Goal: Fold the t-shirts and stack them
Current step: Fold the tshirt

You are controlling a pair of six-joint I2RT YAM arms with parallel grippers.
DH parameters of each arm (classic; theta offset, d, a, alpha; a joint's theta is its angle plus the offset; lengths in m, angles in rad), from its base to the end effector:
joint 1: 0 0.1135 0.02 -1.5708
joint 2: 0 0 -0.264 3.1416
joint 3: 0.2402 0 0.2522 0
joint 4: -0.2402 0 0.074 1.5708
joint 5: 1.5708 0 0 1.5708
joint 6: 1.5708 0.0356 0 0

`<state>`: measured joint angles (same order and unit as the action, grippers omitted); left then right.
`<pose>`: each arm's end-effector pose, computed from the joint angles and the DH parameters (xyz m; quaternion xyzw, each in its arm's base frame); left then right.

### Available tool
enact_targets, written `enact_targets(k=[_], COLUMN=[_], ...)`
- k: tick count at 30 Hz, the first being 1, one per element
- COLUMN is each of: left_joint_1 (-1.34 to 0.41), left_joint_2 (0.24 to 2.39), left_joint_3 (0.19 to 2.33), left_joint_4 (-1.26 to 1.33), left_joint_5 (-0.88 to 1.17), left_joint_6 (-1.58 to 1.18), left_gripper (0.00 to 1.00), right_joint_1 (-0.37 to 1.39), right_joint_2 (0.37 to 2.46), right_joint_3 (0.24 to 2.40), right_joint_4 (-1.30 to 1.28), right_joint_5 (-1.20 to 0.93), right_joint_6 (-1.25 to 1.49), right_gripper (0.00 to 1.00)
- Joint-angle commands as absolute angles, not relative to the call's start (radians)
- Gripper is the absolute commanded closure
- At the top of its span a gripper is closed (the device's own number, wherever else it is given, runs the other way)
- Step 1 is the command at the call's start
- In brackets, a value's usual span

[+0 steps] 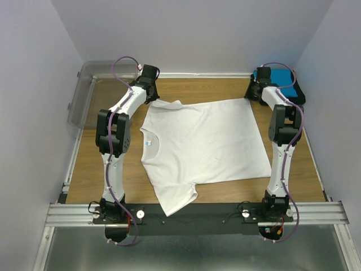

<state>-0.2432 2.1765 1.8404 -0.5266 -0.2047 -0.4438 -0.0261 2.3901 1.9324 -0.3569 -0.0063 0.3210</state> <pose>0.4794 -0.1115 0.2237 -0.1287 0.9248 -0.0259 0.3570 0.5342 -0.0137 0.1596 0.1593 0.9156 0.0571 0.3647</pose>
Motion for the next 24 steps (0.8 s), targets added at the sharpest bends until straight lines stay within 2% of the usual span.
enact_targets(k=[1, 6, 7, 13, 24], left_joint_1=[-0.238, -0.236, -0.236, -0.229, -0.227], left_joint_2=[2.198, 2.194, 2.191, 2.171, 2.089], left_joint_3=[1.875, 1.899, 1.905, 1.959, 1.89], left_joint_4=[-0.54, -0.543, -0.546, -0.572, -0.584], left_joint_5=[-0.201, -0.196, -0.196, -0.202, -0.178], left_joint_6=[-0.434, -0.425, -0.425, -0.423, -0.419], left_gripper=[1.0, 1.0, 1.0, 1.0, 1.0], right_joint_1=[-0.026, -0.026, -0.026, -0.026, -0.026], right_joint_2=[2.428, 2.433, 2.431, 2.39, 2.264], right_joint_3=[1.928, 1.95, 1.951, 1.942, 1.852], right_joint_4=[-0.357, -0.357, -0.357, -0.357, -0.357], right_joint_5=[-0.006, -0.006, -0.006, 0.038, 0.077], right_joint_6=[0.313, 0.304, 0.304, 0.287, 0.305], right_gripper=[0.74, 0.93, 0.99, 1.0, 1.0])
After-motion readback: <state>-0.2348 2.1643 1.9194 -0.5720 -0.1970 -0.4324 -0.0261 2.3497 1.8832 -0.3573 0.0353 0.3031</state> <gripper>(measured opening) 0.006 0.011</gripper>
